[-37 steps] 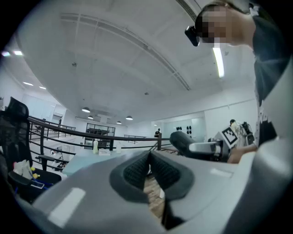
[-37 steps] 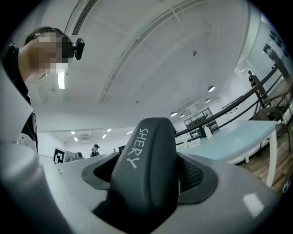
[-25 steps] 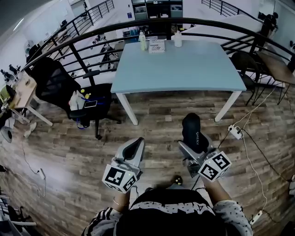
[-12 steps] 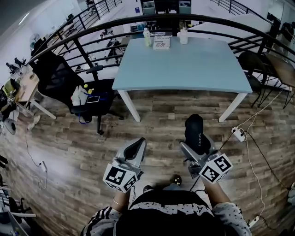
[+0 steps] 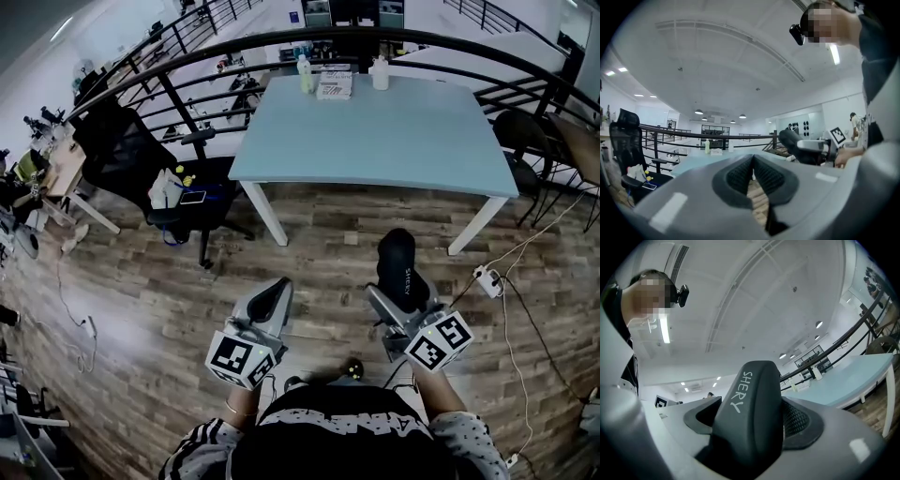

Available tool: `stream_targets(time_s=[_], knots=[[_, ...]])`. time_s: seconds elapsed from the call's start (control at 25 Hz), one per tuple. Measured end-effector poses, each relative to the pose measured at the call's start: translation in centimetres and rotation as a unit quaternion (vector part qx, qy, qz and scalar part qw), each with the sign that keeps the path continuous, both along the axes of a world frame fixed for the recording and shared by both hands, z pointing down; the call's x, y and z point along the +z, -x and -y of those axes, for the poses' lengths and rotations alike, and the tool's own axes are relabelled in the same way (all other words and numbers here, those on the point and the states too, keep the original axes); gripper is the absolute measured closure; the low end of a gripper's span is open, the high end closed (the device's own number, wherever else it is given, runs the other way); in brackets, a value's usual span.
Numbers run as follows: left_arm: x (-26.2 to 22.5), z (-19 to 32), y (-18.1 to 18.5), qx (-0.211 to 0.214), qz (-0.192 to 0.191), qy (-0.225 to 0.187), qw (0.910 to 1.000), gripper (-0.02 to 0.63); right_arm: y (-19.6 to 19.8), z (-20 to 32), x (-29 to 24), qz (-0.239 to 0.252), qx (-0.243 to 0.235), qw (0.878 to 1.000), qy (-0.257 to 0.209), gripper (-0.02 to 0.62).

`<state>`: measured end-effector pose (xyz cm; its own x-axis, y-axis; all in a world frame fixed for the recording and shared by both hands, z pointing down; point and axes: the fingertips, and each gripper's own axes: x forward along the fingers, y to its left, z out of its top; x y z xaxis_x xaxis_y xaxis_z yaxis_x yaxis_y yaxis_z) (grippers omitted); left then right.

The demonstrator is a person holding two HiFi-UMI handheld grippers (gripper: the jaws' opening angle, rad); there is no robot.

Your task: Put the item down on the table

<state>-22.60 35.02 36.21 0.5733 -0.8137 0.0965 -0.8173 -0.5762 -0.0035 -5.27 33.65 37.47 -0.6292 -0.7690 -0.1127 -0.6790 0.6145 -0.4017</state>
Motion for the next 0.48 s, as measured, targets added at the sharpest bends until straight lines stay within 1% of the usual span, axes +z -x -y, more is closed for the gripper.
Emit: stream_targets(time_s=[0.2,0.48], knots=[[-0.5,0.0,-1.7,-0.008,0.006,-0.008,0.9999,0.606,-1.7,0.3,-0.1,0.009,-0.007,1.000,-0.004,0.202],[-0.9,-0.5,-3.2,-0.017,0.015,-0.008,0.9997,0.606,-3.3,0.2,-0.4,0.015,-0.011,1.000,-0.007,0.202]])
